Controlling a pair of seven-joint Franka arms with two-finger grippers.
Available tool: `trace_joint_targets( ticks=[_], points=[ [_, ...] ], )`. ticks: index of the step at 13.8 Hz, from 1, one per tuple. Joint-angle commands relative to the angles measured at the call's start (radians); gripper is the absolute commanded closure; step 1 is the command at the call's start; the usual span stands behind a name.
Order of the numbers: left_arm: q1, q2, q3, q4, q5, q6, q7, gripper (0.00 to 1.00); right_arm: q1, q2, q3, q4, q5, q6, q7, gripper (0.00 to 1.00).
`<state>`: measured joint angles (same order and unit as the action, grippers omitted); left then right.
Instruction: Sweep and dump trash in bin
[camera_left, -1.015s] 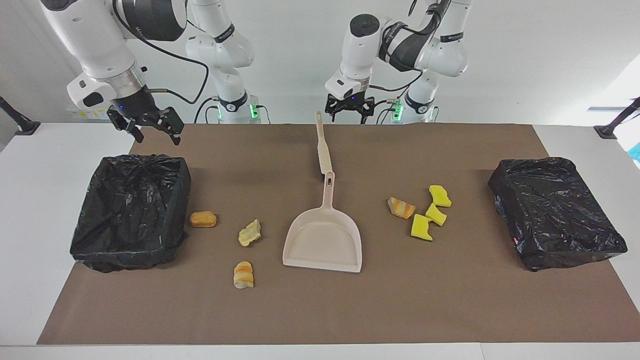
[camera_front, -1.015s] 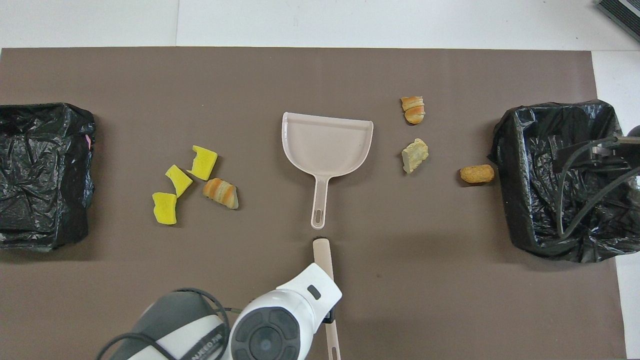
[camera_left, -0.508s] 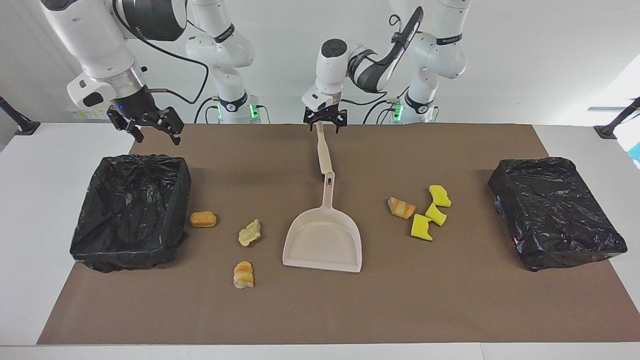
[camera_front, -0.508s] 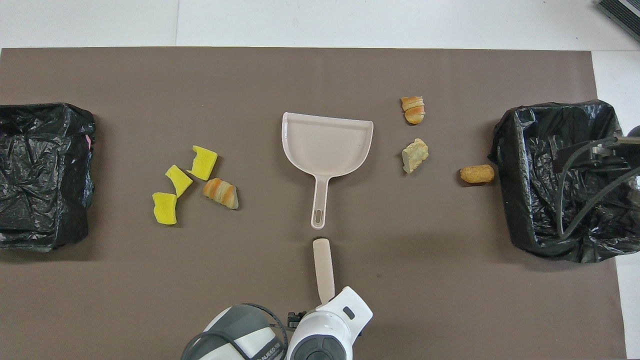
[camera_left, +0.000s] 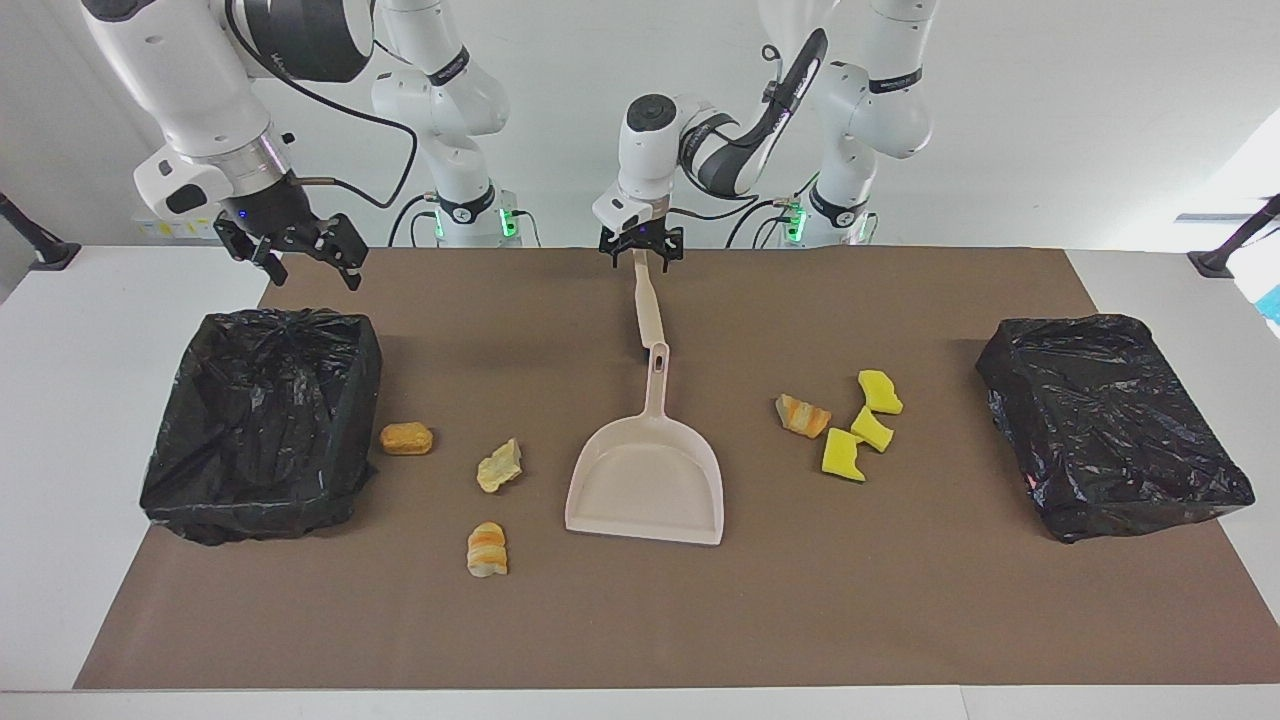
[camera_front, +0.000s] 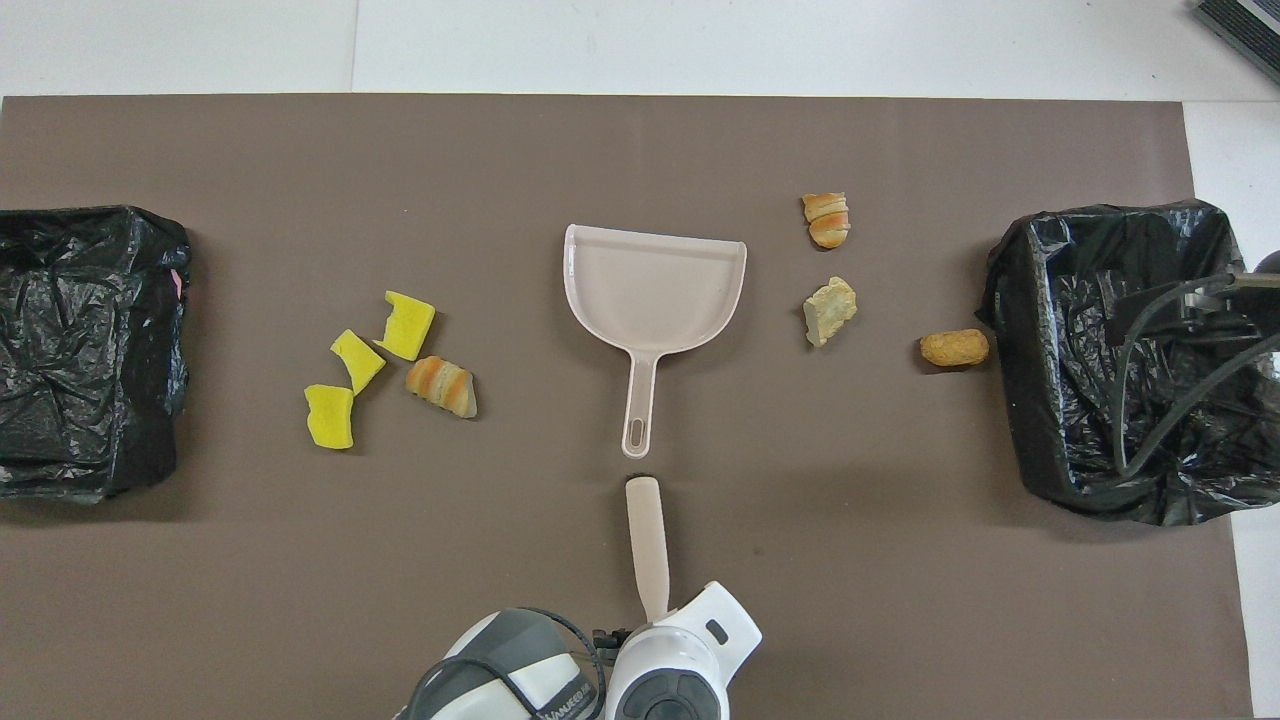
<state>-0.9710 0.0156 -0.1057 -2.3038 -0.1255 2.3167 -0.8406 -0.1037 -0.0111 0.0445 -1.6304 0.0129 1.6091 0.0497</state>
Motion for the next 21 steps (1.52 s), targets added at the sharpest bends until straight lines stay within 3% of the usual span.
trace_joint_targets(
  ticks=[1, 2, 4, 6, 8, 13, 17, 21],
  points=[
    [-0.017, -0.009, 0.015, 0.009, -0.010, -0.031, -0.005, 0.34, -0.005, -0.009, 0.001, -0.009, 0.021, 0.002, 0.004, 0.00],
    [-0.015, -0.009, 0.015, 0.007, -0.010, -0.039, -0.008, 0.64, -0.005, -0.009, 0.001, -0.009, 0.021, 0.002, 0.004, 0.00],
    [-0.015, -0.014, 0.015, 0.009, -0.011, -0.075, -0.005, 1.00, -0.005, -0.010, 0.001, -0.009, 0.021, 0.002, 0.004, 0.00],
    [-0.009, -0.016, 0.017, 0.014, -0.011, -0.120, 0.003, 1.00, -0.005, -0.009, 0.001, -0.009, 0.021, 0.002, 0.004, 0.00],
    [0.029, -0.066, 0.026, 0.018, -0.010, -0.204, 0.027, 1.00, -0.005, -0.009, 0.001, -0.009, 0.021, 0.002, 0.004, 0.00],
    [0.162, -0.195, 0.031, 0.057, -0.010, -0.563, 0.247, 1.00, 0.002, -0.016, 0.003, -0.017, 0.015, -0.009, -0.002, 0.00],
    [0.374, -0.331, 0.034, 0.095, -0.006, -0.687, 0.349, 1.00, 0.145, -0.040, 0.014, -0.132, 0.022, 0.080, 0.001, 0.00],
    [0.621, -0.247, 0.037, 0.191, 0.035, -0.668, 0.504, 1.00, 0.266, -0.026, 0.028, -0.209, 0.099, 0.222, 0.161, 0.00]
  ],
)
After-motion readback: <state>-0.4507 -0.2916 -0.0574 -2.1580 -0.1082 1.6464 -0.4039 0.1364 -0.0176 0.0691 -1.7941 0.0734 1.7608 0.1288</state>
